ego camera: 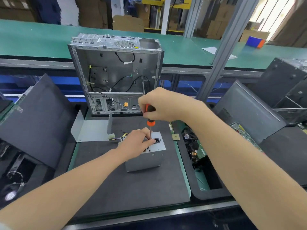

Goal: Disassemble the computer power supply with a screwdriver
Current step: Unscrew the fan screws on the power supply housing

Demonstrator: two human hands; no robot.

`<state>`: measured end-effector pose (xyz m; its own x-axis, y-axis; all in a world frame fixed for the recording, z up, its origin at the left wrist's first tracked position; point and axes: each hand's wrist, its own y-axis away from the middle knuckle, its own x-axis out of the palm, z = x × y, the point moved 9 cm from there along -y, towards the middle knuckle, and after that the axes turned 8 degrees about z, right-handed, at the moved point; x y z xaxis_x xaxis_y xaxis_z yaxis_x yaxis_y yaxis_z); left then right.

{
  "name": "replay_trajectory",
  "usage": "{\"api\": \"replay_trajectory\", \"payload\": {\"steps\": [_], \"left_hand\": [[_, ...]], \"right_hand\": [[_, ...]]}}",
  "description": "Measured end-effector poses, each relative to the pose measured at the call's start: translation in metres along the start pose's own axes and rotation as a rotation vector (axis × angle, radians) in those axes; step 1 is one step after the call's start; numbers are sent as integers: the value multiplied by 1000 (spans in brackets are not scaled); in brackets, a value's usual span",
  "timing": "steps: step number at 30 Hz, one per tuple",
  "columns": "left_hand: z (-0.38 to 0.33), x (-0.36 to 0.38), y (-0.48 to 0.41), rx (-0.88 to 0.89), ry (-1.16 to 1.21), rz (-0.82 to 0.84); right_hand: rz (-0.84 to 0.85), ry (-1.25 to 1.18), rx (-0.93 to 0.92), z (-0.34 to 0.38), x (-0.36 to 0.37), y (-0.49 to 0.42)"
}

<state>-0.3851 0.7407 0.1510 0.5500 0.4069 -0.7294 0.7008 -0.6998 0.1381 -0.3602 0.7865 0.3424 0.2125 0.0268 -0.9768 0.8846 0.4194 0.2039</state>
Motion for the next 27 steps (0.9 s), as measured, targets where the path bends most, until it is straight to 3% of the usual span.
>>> {"api": "replay_trajectory", "payload": {"steps": [4,8,12,14,19,23,27], "left_hand": [[0,1,1,20,-8,4],[0,2,0,8,-35,-1],[-1,1,1,-1,-59,-30],[1,1,1,-24,-59,-40],[4,4,-1,-35,-40,-13],[0,4,1,-13,-52,6],[1,1,2,-32,-59,-26]], "right_hand": [[128,1,-138,1,-7,3],[165,-98,-70,-7,4,2],[-144,236,324,-21,-7,-3],[-255,242,408,-14,-5,-4],[-244,133,225,-12,5,-19],[11,-20,-207,-2,4,-11],[127,-138,-271,-11,0,-1]]}}
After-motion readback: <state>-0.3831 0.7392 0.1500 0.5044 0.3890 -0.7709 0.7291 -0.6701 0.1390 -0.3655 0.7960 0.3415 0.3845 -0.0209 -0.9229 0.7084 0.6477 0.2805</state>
